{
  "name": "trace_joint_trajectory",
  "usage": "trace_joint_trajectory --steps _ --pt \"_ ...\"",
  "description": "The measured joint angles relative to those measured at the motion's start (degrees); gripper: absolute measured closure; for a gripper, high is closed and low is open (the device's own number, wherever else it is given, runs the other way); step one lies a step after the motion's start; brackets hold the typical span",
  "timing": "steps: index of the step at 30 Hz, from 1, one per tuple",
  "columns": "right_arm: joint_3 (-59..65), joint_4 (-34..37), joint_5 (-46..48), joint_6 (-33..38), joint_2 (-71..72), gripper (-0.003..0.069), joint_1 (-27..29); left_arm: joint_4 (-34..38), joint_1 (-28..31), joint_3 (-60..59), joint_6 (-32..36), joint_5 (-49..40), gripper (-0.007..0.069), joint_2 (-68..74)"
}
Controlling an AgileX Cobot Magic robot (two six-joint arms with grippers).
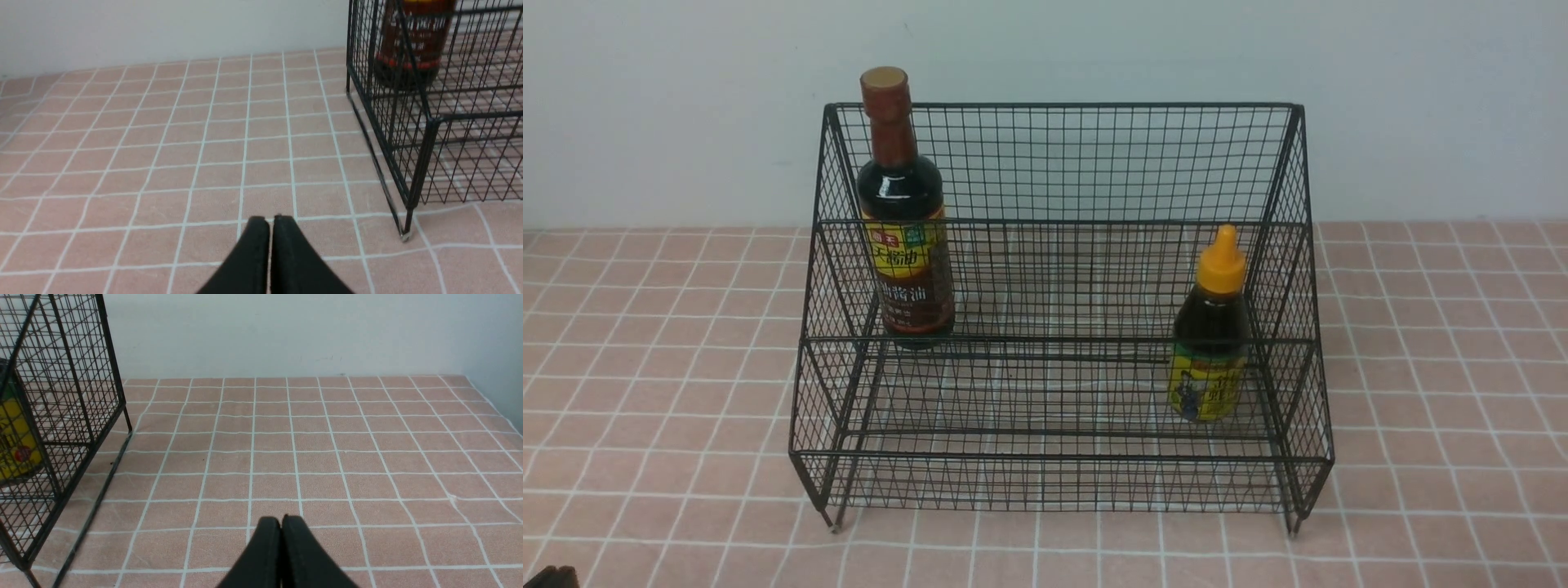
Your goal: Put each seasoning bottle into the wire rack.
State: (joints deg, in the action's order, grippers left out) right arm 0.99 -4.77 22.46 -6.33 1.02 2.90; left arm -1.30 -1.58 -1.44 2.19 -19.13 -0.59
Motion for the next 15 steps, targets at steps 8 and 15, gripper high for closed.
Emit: trace_joint_trajectory --steps 8,15 --pt "0.0 0.0 0.0 0.0 0.0 0.0671 0.0 -0.6 0.0 -0.2 -0.1 -1.9 0.0631 -0.1" --pt "0.0 0.0 0.0 0.0 0.0 0.0671 0.0 -0.6 -0.1 -0.2 -0.2 -2.2 0.0631 -0.1"
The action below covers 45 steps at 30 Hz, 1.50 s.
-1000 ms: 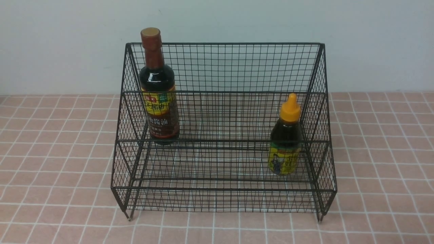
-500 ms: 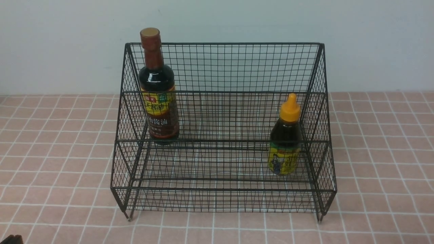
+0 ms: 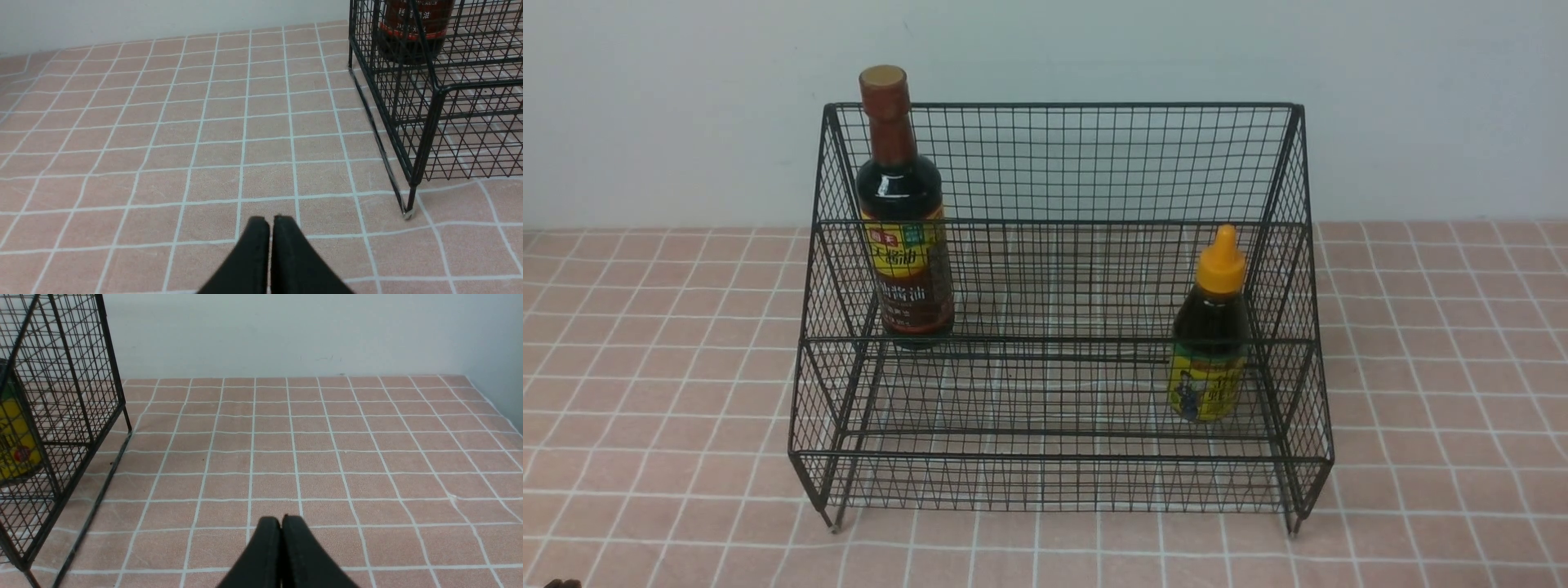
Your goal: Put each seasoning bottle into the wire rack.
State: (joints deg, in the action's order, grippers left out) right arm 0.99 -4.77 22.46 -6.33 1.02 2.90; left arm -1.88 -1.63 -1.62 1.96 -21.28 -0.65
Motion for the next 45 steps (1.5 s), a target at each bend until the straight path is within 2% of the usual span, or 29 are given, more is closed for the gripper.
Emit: trace_joint_trajectory --steps 20,45 --pt "0.0 0.0 0.0 0.0 0.0 0.0671 0.0 -0.1 -2.1 0.1 -0.2 -0.3 0.0631 0.0" --pt "0.0 0.0 0.0 0.0 0.0 0.0671 0.0 -0.2 -2.1 0.1 -0.3 -0.3 0.0631 0.0"
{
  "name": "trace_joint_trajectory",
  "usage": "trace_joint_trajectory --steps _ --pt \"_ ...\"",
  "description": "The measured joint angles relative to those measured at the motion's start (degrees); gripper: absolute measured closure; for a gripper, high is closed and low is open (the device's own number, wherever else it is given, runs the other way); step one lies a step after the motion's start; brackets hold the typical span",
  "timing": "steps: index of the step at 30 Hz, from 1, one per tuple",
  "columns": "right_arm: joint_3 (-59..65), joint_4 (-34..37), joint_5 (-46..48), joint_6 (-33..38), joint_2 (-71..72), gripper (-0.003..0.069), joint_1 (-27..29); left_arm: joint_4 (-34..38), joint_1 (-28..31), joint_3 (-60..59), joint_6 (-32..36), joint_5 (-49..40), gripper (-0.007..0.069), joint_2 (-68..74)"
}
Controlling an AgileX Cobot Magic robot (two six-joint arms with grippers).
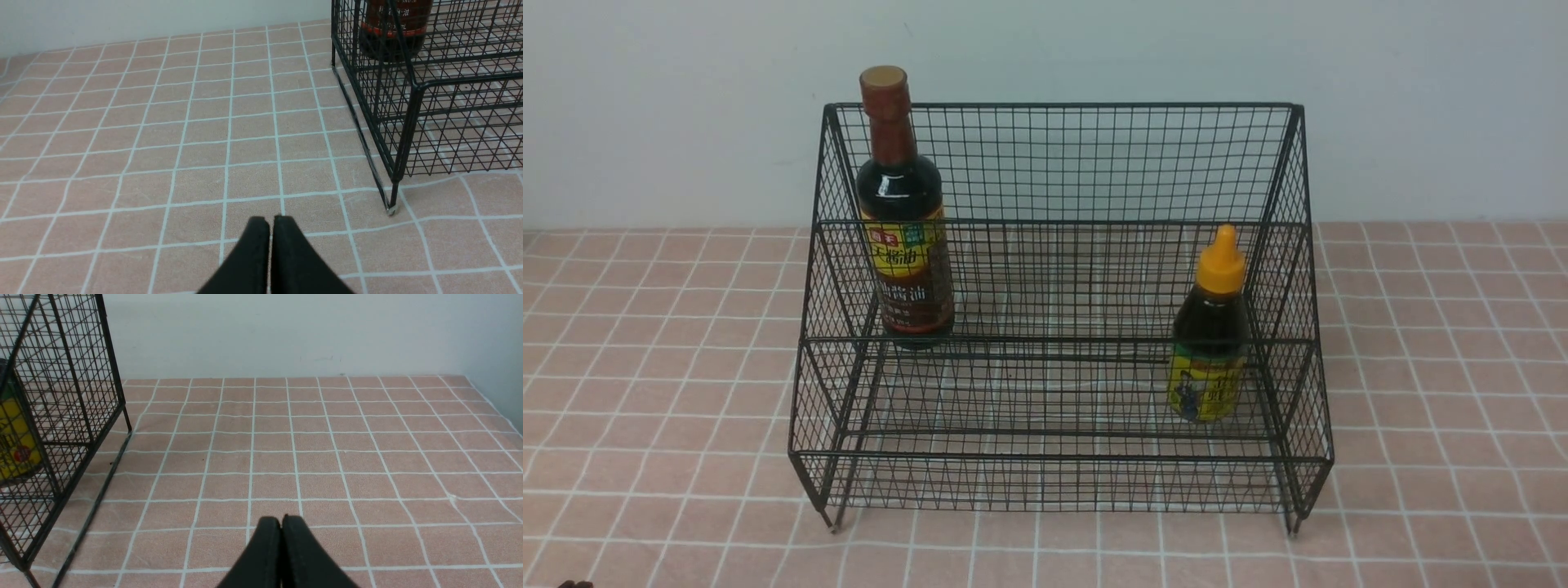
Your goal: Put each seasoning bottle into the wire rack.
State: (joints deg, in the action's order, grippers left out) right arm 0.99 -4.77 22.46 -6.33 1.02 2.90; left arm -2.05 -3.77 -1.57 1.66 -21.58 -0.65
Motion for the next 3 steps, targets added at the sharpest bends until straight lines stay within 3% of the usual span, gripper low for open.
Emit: trace_joint_trajectory --steps 3 --pt "0.0 0.0 0.0 0.0 0.0 0.0671 0.0 0.0 0.0 0.0 0.0 0.0 0.0631 0.0"
